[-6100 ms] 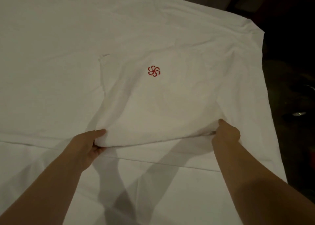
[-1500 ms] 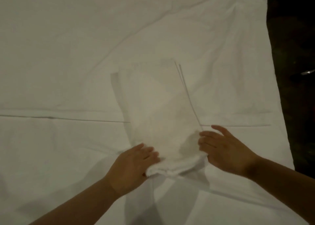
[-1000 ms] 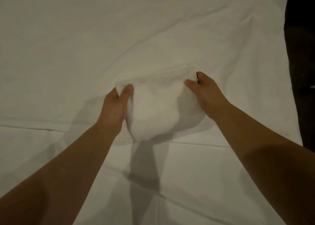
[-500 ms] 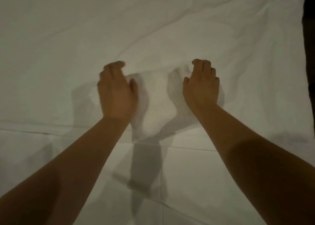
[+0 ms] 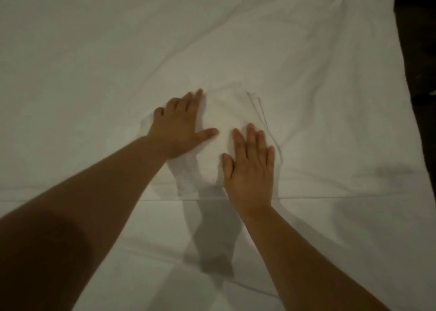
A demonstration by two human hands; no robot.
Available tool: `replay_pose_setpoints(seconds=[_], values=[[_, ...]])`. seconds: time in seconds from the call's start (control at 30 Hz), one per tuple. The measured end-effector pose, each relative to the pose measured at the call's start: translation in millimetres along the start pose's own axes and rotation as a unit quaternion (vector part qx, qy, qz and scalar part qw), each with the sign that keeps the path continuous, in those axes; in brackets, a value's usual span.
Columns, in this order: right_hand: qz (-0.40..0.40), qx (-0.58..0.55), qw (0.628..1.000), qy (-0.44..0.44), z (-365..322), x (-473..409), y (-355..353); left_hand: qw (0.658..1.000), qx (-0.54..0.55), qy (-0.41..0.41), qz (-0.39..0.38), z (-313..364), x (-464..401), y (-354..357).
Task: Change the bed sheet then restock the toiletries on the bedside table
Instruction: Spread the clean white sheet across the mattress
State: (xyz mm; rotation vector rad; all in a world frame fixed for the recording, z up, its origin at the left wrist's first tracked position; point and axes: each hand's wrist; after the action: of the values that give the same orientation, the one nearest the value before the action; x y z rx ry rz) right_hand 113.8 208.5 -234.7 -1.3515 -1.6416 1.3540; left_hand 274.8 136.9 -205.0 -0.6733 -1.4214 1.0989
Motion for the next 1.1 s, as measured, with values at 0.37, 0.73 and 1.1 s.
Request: replay_pose_setpoints(seconds=[0.37,0.73,1.1], values=[[0.125,-0.603,0.631,0.472,-38.0,5.6,-28.0,0.914,0.278,-0.155,-0.250,-26.1,8.6,-49.3],[-0.018,-0.366,0.879,0.304,-11.4,7.6,-52.0,0.865,0.431,-0.220,-0.134,-43.8,76.2,17.6],[-0.007,-0.096,0.987,0.128,-21.3,16.9,-41.4,0.935,0.294,-0.140,0.137,-32.1,59.4,30.2]])
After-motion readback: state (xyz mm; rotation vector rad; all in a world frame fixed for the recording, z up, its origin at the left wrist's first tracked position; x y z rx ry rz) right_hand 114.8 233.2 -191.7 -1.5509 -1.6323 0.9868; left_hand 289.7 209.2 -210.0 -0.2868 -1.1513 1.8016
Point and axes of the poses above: each hand's wrist, its own x-axis away from the middle knuckle, its own y-axis out of the palm, z = x × y, and after that the axes turned 15 degrees about -y, right-handed
